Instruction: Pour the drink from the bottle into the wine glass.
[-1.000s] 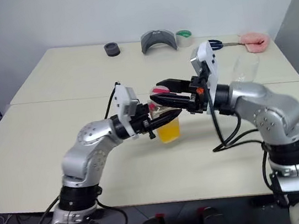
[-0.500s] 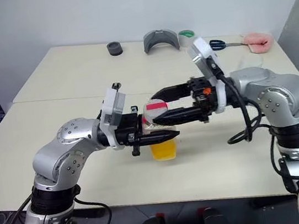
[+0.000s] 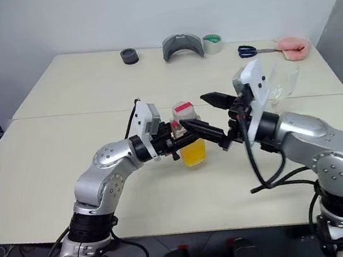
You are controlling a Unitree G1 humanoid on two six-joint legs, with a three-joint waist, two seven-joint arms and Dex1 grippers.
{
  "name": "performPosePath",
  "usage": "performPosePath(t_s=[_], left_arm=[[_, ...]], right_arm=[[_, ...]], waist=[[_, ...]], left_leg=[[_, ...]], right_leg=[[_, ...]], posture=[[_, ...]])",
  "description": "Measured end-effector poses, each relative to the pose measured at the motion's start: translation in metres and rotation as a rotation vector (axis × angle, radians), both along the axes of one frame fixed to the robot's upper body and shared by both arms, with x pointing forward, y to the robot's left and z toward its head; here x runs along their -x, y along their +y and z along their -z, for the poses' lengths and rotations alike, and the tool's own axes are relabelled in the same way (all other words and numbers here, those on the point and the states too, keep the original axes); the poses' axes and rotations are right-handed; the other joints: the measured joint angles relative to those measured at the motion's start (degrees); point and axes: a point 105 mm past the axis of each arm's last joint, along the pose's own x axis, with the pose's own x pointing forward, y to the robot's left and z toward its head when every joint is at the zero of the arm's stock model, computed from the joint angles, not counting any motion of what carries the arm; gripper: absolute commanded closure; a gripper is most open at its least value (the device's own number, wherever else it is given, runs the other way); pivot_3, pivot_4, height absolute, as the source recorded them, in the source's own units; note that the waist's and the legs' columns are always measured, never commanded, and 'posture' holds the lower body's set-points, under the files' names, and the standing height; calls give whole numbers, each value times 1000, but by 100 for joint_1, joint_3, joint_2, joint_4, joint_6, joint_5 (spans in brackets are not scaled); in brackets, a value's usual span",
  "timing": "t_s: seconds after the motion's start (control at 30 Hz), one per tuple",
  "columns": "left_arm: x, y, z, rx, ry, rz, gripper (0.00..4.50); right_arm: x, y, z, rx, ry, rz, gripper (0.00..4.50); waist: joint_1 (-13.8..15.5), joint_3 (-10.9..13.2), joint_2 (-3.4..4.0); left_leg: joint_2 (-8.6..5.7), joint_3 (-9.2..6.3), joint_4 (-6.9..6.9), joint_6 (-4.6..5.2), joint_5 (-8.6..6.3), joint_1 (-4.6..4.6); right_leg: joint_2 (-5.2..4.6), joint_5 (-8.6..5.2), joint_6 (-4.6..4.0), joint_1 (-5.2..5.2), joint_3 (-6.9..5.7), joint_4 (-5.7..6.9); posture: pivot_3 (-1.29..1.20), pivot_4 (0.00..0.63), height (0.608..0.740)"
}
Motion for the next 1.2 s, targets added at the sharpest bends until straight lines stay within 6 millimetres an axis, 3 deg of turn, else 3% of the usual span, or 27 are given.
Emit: performPosePath(t_s=[0.2, 0.6, 0.7, 0.9, 1.2], left_arm=[[-7, -8, -7, 16, -29, -27, 2756], [-10, -11, -8, 10, -40, -33, 2756], [-10, -10, -8, 4, -41, -36, 2756], [-10, -9, -8, 0, -42, -40, 2756], [-8, -7, -7, 3, -33, -43, 2756]], right_arm=[[-11, 10, 9, 3, 20, 115, 36], [-18, 13, -1, -15, -20, 129, 36], [-18, 13, -1, -12, -18, 118, 573], [-16, 16, 0, -16, -16, 96, 2666], [-15, 17, 0, -6, -31, 76, 2709]], waist=[[7, 0, 0], [3, 0, 0], [2, 0, 0], [2, 0, 0], [1, 0, 0]], left_leg=[[-1, 2, -1, 0, 0, -1], [0, 1, -2, 0, 0, -1], [0, 1, -2, 0, 0, -1], [0, 0, -2, 0, 0, -1], [0, 1, -2, 0, 0, -1]], right_leg=[[-1, 0, 0, 0, 1, -3], [-1, 0, 0, 0, 0, -3], [-1, 0, 0, 0, 0, -3], [-1, 0, 0, 0, -1, -3], [-1, 0, 0, 0, 0, -4]], posture=[[0, 150, 740], [0, 150, 740], [0, 150, 740], [0, 150, 740], [0, 150, 740]])
